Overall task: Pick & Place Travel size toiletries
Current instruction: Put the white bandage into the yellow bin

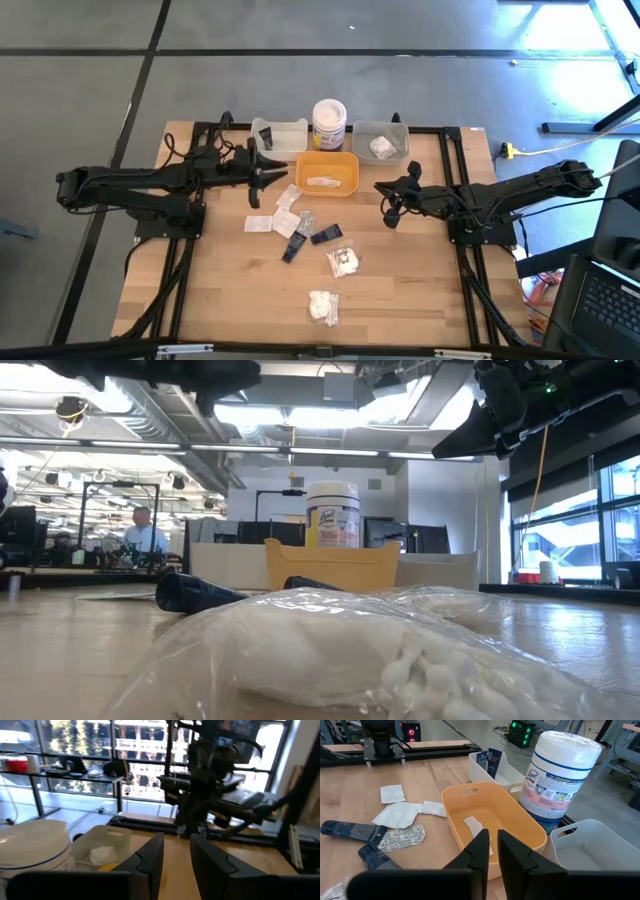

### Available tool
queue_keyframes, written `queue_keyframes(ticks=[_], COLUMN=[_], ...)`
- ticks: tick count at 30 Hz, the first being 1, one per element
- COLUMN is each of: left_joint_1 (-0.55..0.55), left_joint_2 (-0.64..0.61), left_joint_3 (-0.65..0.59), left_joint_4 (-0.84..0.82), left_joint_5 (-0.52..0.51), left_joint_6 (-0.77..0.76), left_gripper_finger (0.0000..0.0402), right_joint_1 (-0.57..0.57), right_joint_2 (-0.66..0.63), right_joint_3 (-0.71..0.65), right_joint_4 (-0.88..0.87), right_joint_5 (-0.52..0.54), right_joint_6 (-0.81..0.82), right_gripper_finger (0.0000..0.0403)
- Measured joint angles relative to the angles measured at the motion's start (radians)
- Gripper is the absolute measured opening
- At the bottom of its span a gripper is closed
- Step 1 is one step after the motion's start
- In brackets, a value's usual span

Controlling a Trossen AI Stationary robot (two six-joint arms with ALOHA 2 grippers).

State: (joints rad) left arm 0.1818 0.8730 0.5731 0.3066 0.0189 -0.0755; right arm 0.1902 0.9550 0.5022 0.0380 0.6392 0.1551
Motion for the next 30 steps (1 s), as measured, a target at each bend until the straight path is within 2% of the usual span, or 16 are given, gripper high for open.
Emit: queue_keyframes(ticks=[7,13,23,30], left_joint_1=[-0.132,-0.255,-0.423,-0.496], left_joint_2=[0.000,0.000,0.000,0.007], left_joint_3=[0.003,0.003,0.003,0.003], left_joint_4=[-0.083,-0.215,-0.374,-0.561], left_joint_5=[-0.010,-0.104,-0.223,-0.328], left_joint_6=[0.080,0.076,-0.020,-0.147], left_gripper_finger=[0.0091,0.0089,0.0093,0.0095], right_joint_1=[0.000,0.000,0.000,0.000], right_joint_2=[0.000,0.000,0.000,0.000], right_joint_3=[0.000,0.000,0.000,0.000], right_joint_4=[0.000,0.000,0.001,0.018], right_joint_5=[0.000,0.000,0.000,0.000], right_joint_6=[0.001,0.001,0.001,0.001], right_gripper_finger=[0.0050,0.0041,0.0024,0.0024])
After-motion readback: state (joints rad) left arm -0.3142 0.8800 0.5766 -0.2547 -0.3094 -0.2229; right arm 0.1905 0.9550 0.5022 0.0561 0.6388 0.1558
